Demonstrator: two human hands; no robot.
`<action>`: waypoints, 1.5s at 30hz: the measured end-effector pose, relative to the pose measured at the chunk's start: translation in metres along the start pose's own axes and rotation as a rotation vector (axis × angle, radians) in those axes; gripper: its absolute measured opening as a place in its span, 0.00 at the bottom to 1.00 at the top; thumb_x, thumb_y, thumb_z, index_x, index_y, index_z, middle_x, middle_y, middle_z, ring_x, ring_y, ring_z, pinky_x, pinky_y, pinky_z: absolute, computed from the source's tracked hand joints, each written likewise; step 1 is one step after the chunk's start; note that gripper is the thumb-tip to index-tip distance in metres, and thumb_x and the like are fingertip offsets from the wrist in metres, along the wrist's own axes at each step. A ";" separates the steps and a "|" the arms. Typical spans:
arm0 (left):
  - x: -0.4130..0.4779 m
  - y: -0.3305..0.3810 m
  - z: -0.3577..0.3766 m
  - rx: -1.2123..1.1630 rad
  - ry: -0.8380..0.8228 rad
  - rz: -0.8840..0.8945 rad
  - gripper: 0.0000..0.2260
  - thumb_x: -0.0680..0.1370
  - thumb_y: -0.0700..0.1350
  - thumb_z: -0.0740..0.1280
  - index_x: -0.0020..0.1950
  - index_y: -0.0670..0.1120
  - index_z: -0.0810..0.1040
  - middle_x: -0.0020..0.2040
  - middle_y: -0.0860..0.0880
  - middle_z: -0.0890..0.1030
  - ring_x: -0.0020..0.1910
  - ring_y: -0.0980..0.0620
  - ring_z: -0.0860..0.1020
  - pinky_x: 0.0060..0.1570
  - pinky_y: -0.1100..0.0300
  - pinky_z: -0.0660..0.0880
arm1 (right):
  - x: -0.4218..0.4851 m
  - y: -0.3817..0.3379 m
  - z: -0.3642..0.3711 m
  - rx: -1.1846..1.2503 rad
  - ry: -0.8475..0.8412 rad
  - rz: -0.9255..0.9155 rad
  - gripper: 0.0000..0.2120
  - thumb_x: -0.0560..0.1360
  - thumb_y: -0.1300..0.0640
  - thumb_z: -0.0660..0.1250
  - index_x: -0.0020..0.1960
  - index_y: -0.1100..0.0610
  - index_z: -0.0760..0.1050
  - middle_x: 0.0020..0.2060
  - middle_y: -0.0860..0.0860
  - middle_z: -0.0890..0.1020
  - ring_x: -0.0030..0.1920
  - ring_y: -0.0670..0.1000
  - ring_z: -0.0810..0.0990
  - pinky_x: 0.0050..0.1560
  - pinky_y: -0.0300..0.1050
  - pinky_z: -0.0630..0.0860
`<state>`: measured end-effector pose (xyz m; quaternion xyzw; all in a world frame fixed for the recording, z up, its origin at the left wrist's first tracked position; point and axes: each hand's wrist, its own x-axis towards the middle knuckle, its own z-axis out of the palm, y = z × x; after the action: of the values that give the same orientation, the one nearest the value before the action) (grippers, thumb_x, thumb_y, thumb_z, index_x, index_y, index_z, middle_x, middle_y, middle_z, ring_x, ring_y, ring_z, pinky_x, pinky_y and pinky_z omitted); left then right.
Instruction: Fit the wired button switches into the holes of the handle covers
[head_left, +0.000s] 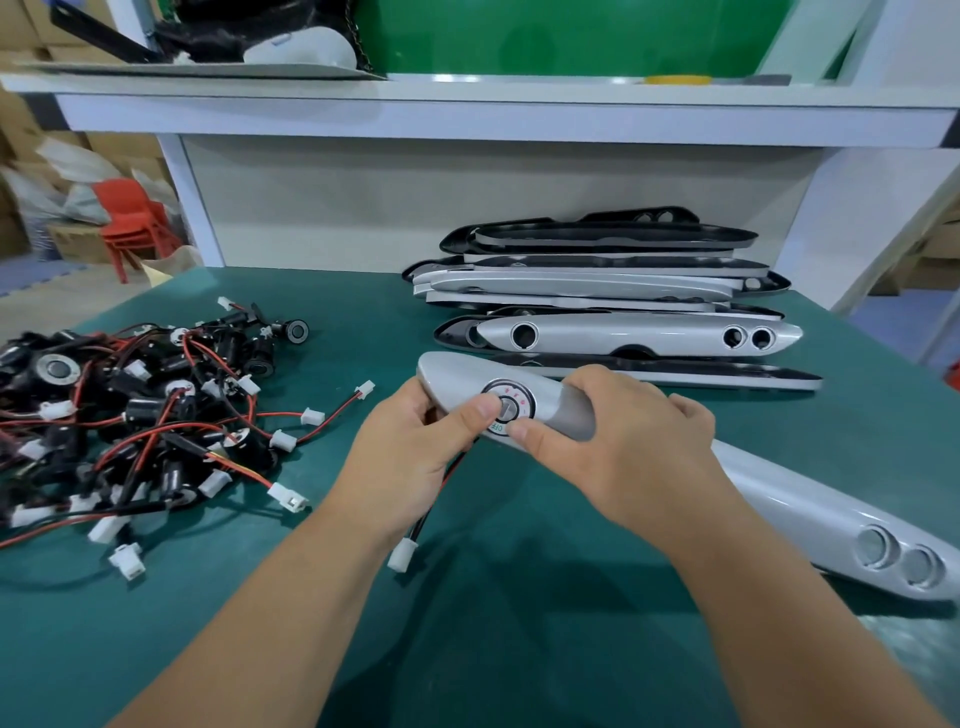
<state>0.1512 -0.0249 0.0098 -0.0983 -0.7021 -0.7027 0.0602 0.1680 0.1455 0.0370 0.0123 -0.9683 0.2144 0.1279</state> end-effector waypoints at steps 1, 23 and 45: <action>-0.001 0.000 0.001 0.004 0.008 0.010 0.13 0.67 0.54 0.72 0.49 0.50 0.81 0.39 0.58 0.84 0.34 0.63 0.78 0.36 0.71 0.73 | -0.001 -0.001 0.001 -0.007 0.010 0.001 0.23 0.65 0.27 0.54 0.46 0.44 0.65 0.38 0.38 0.71 0.46 0.46 0.68 0.66 0.56 0.58; 0.012 -0.021 -0.010 0.178 -0.008 -0.090 0.33 0.62 0.51 0.77 0.63 0.55 0.66 0.53 0.57 0.80 0.52 0.60 0.78 0.57 0.59 0.73 | 0.000 0.028 0.019 -0.153 -0.026 -0.167 0.35 0.66 0.29 0.62 0.68 0.41 0.60 0.56 0.40 0.71 0.59 0.47 0.68 0.59 0.48 0.61; 0.005 0.005 -0.034 0.022 0.167 0.112 0.27 0.64 0.34 0.74 0.54 0.60 0.72 0.47 0.52 0.81 0.41 0.64 0.80 0.40 0.70 0.76 | -0.033 0.115 -0.049 -0.392 0.033 -0.098 0.31 0.69 0.40 0.68 0.68 0.43 0.62 0.62 0.40 0.73 0.63 0.47 0.71 0.64 0.46 0.62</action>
<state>0.1456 -0.0587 0.0160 -0.0779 -0.6958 -0.6962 0.1585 0.2024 0.2696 0.0238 0.0306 -0.9875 0.0154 0.1537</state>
